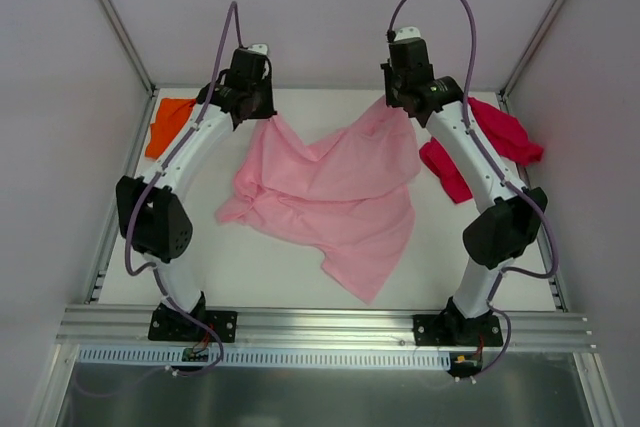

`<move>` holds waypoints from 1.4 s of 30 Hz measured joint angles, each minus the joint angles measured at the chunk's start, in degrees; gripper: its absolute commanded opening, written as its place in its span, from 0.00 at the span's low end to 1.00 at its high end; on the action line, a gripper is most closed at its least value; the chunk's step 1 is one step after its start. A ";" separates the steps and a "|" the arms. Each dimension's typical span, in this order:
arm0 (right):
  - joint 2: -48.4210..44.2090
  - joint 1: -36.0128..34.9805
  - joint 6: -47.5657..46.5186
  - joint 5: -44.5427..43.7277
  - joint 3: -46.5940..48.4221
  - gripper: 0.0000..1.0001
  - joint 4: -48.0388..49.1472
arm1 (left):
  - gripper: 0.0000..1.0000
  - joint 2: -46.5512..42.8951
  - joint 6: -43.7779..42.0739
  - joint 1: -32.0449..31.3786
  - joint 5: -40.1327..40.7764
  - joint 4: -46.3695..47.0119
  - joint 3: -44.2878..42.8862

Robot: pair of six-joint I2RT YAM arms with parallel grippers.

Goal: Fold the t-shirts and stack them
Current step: Flatten out the tshirt

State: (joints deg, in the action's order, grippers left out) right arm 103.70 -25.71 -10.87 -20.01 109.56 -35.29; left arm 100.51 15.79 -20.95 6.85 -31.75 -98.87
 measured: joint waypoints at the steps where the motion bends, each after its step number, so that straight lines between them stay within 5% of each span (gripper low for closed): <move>1: 0.00 0.24 0.00 -1.16 0.46 0.01 0.11 | 0.00 2.32 0.00 0.00 0.83 -0.13 -1.70; 6: 0.35 0.57 -0.02 -5.51 0.74 0.01 0.46 | 0.00 12.13 0.59 0.85 3.98 -1.03 -10.97; 24: 3.45 1.36 -0.33 -17.79 -5.09 0.01 2.56 | 0.00 18.49 6.58 8.31 7.17 3.63 -14.16; 42: 16.31 8.68 -2.91 -18.18 5.51 0.01 10.47 | 0.00 23.82 7.39 14.34 5.33 4.04 -21.38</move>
State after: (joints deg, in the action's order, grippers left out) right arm 120.01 -17.04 -13.78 -38.20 115.07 -24.82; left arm 124.33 23.18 -6.61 12.19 -27.70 -120.25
